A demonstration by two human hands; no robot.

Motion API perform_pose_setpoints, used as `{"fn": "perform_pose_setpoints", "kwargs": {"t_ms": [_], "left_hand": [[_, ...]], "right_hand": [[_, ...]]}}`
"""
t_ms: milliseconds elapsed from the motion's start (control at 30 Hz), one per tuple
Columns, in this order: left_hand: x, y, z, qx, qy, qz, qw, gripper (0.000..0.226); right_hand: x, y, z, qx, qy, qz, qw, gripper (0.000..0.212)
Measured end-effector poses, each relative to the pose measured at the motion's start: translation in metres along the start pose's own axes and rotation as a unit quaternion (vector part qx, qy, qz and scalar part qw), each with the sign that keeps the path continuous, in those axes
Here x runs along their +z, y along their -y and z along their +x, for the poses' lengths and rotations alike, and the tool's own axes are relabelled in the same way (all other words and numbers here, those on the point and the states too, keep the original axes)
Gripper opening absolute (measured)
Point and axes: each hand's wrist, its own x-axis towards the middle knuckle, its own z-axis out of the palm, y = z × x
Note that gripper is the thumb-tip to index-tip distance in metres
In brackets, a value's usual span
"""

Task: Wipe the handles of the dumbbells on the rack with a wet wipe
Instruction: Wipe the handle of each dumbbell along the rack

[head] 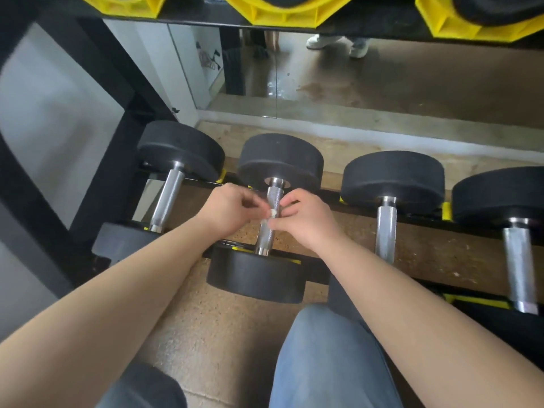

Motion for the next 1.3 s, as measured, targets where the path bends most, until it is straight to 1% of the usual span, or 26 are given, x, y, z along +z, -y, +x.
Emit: {"fn": "perform_pose_setpoints", "kwargs": {"t_ms": [33, 100, 133, 167, 200, 300, 333, 367, 433, 467, 567, 667, 733, 833, 900, 967, 1067, 1133, 1200, 1300], "left_hand": [[0.002, -0.007, 0.004, 0.010, -0.027, 0.017, 0.999, 0.003], [0.007, -0.018, 0.011, 0.015, -0.081, 0.031, 0.996, 0.006], [0.010, -0.021, 0.013, 0.023, -0.099, 0.037, 0.994, 0.007], [0.011, -0.020, 0.015, 0.031, -0.101, 0.042, 0.994, 0.008], [0.009, -0.017, 0.014, 0.041, -0.079, 0.046, 0.995, 0.007], [-0.005, 0.000, 0.000, 0.060, 0.059, 0.101, 0.991, 0.007], [-0.011, 0.007, -0.004, 0.055, 0.078, 0.118, 0.988, 0.009], [-0.017, 0.014, -0.008, 0.041, 0.078, 0.113, 0.990, 0.010], [-0.028, 0.023, -0.016, 0.007, 0.047, 0.051, 0.998, 0.012], [-0.034, 0.026, -0.019, 0.001, 0.030, 0.028, 0.999, 0.013], [-0.052, 0.030, -0.032, 0.008, -0.001, 0.012, 1.000, 0.011], [-0.076, 0.035, -0.045, 0.011, -0.027, 0.001, 1.000, 0.009], [-0.096, 0.044, -0.049, 0.026, -0.039, 0.030, 0.998, 0.006], [-0.125, 0.061, -0.050, 0.043, -0.037, 0.057, 0.997, 0.007], [-0.141, 0.073, -0.051, 0.043, -0.031, 0.076, 0.996, 0.011], [-0.153, 0.086, -0.050, 0.042, -0.027, 0.083, 0.995, 0.013], [-0.161, 0.105, -0.046, 0.025, -0.043, 0.056, 0.997, 0.011], [-0.159, 0.116, -0.043, 0.004, -0.054, 0.020, 0.998, 0.011], [-0.155, 0.122, -0.043, -0.012, -0.066, -0.032, 0.997, 0.013], [-0.149, 0.125, -0.038, -0.021, -0.072, -0.067, 0.995, 0.017]], "right_hand": [[0.000, 0.000, 0.001, 0.006, 0.001, 0.002, 1.000, 0.045], [0.000, 0.003, 0.002, 0.026, 0.006, 0.007, 1.000, 0.047], [0.000, 0.005, 0.002, 0.035, 0.005, 0.006, 0.999, 0.047], [0.001, 0.007, 0.003, 0.043, 0.002, 0.002, 0.999, 0.048], [0.001, 0.009, 0.004, 0.048, -0.003, -0.002, 0.999, 0.047], [0.004, 0.015, 0.003, 0.063, -0.019, -0.016, 0.998, 0.046], [0.005, 0.015, 0.003, 0.068, -0.026, -0.020, 0.997, 0.045], [0.006, 0.016, 0.002, 0.071, -0.031, -0.024, 0.997, 0.045], [0.007, 0.019, -0.002, 0.076, -0.039, -0.035, 0.996, 0.045], [0.008, 0.022, -0.005, 0.078, -0.042, -0.042, 0.995, 0.047], [0.011, 0.032, -0.014, 0.072, -0.061, -0.090, 0.991, 0.047], [0.025, 0.042, -0.024, 0.051, -0.098, -0.149, 0.983, 0.039], [0.041, 0.052, -0.030, 0.034, -0.115, -0.132, 0.984, 0.041], [0.067, 0.072, -0.032, -0.041, -0.111, -0.140, 0.983, 0.023], [0.083, 0.086, -0.027, -0.089, -0.100, -0.144, 0.980, 0.025], [0.099, 0.101, -0.023, -0.117, -0.088, -0.139, 0.979, 0.031], [0.123, 0.121, -0.020, -0.130, -0.060, -0.121, 0.982, 0.035], [0.137, 0.132, -0.014, -0.148, -0.069, -0.122, 0.979, 0.034], [0.149, 0.139, -0.006, -0.176, -0.066, -0.144, 0.972, 0.030], [0.162, 0.143, 0.004, -0.178, -0.014, -0.188, 0.966, 0.041]]}}
